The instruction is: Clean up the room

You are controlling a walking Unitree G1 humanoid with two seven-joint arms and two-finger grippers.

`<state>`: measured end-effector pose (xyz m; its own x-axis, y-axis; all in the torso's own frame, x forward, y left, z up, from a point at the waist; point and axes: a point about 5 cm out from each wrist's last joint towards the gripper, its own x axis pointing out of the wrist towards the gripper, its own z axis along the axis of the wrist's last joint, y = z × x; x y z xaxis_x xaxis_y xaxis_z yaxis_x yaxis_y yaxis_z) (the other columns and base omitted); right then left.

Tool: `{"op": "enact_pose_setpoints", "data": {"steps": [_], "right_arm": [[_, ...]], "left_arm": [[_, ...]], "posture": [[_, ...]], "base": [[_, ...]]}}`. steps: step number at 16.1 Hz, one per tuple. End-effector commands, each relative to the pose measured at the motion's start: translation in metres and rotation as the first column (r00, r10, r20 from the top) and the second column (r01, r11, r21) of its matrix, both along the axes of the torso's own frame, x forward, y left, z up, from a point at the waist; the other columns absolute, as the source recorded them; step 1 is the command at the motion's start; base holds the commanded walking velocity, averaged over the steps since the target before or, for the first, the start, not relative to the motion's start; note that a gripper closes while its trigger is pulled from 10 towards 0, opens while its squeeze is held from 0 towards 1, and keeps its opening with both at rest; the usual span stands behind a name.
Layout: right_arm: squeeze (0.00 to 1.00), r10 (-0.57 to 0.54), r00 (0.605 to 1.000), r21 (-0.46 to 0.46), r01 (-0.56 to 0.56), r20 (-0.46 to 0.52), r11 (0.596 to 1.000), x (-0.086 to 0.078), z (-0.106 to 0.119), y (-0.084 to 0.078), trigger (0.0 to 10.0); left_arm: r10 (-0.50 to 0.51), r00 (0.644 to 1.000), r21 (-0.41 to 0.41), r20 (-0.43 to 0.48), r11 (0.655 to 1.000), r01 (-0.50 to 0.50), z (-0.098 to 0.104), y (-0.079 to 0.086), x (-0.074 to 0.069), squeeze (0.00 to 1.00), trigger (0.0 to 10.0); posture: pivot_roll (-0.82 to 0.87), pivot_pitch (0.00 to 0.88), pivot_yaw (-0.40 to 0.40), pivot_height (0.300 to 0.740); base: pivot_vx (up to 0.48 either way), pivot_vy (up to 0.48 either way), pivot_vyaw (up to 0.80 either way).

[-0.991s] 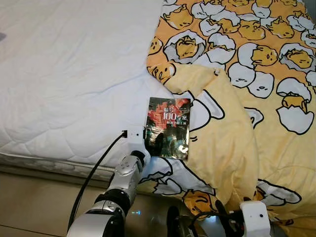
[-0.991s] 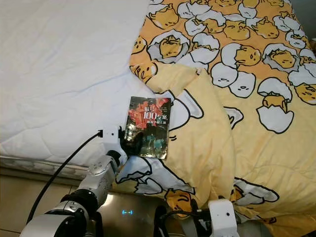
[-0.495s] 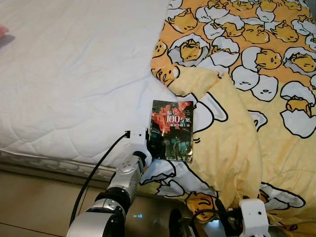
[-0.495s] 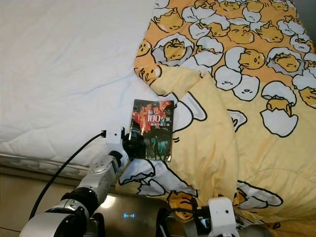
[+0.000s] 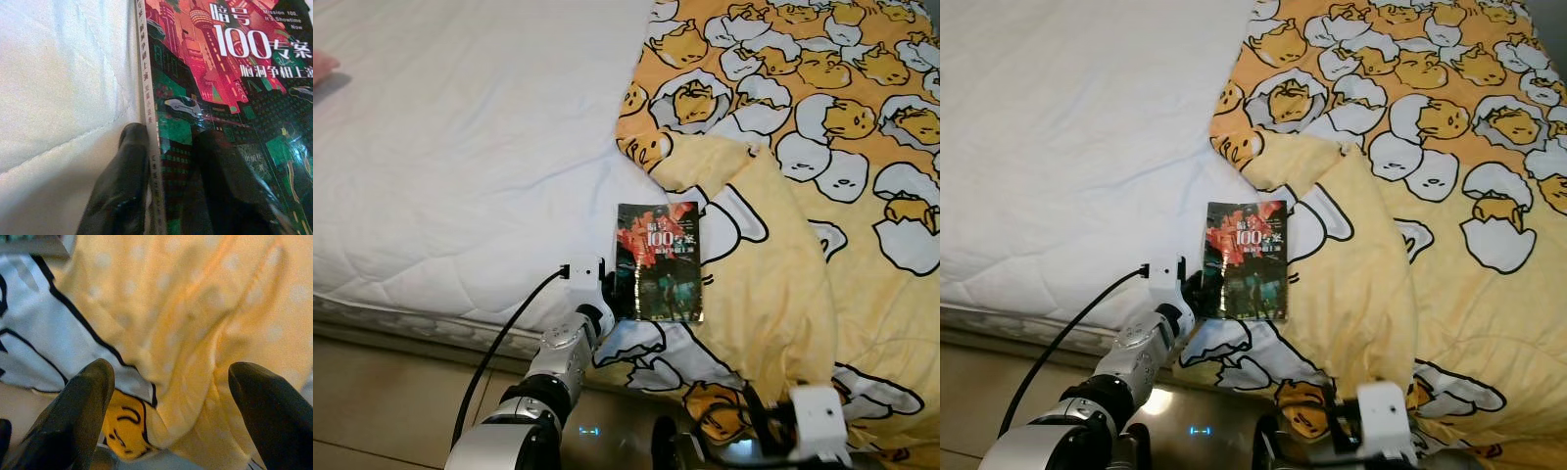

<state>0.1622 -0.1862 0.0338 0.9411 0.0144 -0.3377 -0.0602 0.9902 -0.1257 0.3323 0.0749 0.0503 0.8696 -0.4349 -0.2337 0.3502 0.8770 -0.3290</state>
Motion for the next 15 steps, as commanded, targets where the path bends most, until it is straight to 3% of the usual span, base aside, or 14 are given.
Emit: {"op": "enact_pose_setpoints", "data": {"steps": [1,4,8,12,13,15], "right_arm": [[0.00,-0.032,0.999,0.007,0.032,-0.025,0.999,-0.004,-0.006,-0.005,10.0],[0.00,-0.032,0.999,0.005,0.032,-0.019,0.999,-0.001,-0.005,-0.007,10.0],[0.00,-0.035,0.999,0.003,0.035,-0.009,0.999,0.005,-0.006,-0.008,10.0],[0.00,-0.046,0.999,0.002,0.046,0.006,0.999,0.007,-0.005,-0.008,10.0],[0.00,-0.052,0.998,0.005,0.052,0.020,0.999,0.015,-0.007,-0.008,10.0],[0.00,-0.057,0.997,0.012,0.056,0.049,0.998,0.023,-0.003,-0.007,10.0]], "left_arm": [[-0.131,0.978,-0.009,-0.163,0.991,0.132,-0.031,-0.025,-0.028,0.00,0.0],[-0.126,0.981,-0.131,-0.147,0.986,0.107,-0.022,-0.029,-0.023,0.00,0.0],[-0.168,0.983,-0.122,-0.073,0.980,0.158,-0.009,-0.032,-0.015,0.00,0.0],[-0.160,0.980,-0.142,0.117,0.974,0.176,0.021,-0.021,0.004,0.00,0.0],[-0.142,0.957,-0.141,0.252,0.973,0.182,0.043,-0.008,0.013,0.00,0.0],[-0.133,0.927,-0.147,0.352,0.970,0.195,0.064,0.002,0.016,0.00,0.0]], "posture": [[-0.11,0.285,-0.078,0.740],[-0.11,0.295,-0.080,0.740],[-0.10,0.278,-0.069,0.740],[-0.09,0.267,-0.057,0.740],[-0.06,0.208,-0.033,0.740],[-0.04,0.178,-0.019,0.740]], "base": [[0.000,0.000,0.00],[0.000,0.000,0.00],[0.000,0.000,0.00],[0.000,0.000,0.00],[0.000,0.000,0.00],[0.000,0.000,0.00]]}}
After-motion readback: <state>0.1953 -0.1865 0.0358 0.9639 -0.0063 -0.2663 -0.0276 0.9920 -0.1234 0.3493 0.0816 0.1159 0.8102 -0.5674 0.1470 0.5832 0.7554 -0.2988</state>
